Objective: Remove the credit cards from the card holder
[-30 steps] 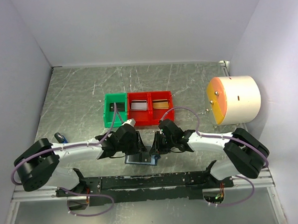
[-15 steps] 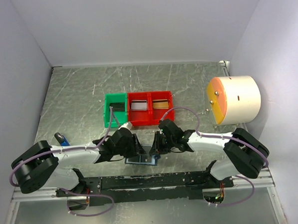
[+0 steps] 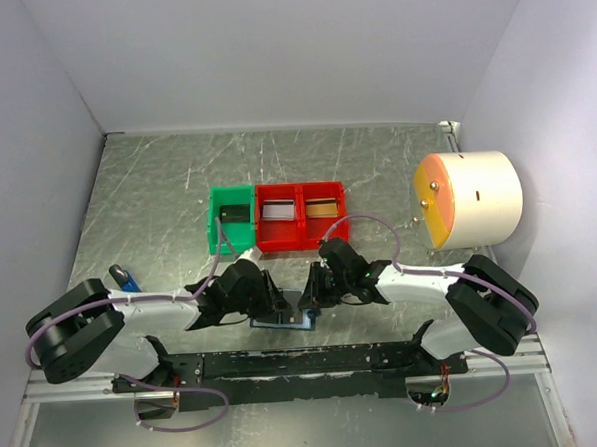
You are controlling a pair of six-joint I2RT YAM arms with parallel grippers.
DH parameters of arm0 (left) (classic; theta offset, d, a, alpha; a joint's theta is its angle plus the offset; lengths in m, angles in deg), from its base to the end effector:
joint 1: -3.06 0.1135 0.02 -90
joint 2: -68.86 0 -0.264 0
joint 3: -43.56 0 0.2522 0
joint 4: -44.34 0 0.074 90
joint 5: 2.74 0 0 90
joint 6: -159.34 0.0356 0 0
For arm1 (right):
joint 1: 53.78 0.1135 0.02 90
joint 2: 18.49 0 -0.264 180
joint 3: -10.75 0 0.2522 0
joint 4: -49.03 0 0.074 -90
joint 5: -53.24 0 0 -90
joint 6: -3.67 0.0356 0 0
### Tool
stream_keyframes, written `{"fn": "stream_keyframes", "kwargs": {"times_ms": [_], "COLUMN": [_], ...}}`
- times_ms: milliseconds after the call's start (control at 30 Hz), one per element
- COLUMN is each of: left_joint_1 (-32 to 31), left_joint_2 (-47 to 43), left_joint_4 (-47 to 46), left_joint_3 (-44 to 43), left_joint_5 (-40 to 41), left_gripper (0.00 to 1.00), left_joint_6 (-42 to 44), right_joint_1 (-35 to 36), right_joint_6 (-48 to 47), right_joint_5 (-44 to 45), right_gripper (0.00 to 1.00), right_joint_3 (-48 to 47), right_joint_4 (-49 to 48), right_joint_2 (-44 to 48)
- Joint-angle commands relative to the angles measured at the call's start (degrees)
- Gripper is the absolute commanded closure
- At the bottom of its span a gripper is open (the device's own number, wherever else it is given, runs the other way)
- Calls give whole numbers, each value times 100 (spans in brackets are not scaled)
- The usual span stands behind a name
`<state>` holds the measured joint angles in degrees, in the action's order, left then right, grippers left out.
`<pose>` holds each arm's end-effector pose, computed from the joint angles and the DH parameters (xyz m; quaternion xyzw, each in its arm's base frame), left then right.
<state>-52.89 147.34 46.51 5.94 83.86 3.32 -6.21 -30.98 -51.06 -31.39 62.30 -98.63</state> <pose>0.1316 -0.1985 0.1324 -0.0687 0.9143 -0.3615 0.1694 0.1564 0.1841 0.1337 0.0223 0.9367 0.3305 0.1131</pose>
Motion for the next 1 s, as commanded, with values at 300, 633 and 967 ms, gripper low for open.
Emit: {"fn": "stream_keyframes", "kwargs": {"times_ms": [300,633,967], "left_joint_1": [4,4,4], "left_joint_2": [-604,-878,-1313], "left_joint_4": [-397,-256,260], "left_joint_3": [492,600,581], "left_joint_5": [57,133,313], "left_gripper": [73,87,90], "left_joint_6": [-315,-444,-356], "right_joint_1": [-17,-11,-11], "right_joint_6": [-156,-179,-196], "right_joint_5": [569,625,637], "right_gripper": [79,80,80], "right_joint_3": [316,260,212], "right_joint_4": [655,721,760], "right_joint_2": [-344,-399,-417]}}
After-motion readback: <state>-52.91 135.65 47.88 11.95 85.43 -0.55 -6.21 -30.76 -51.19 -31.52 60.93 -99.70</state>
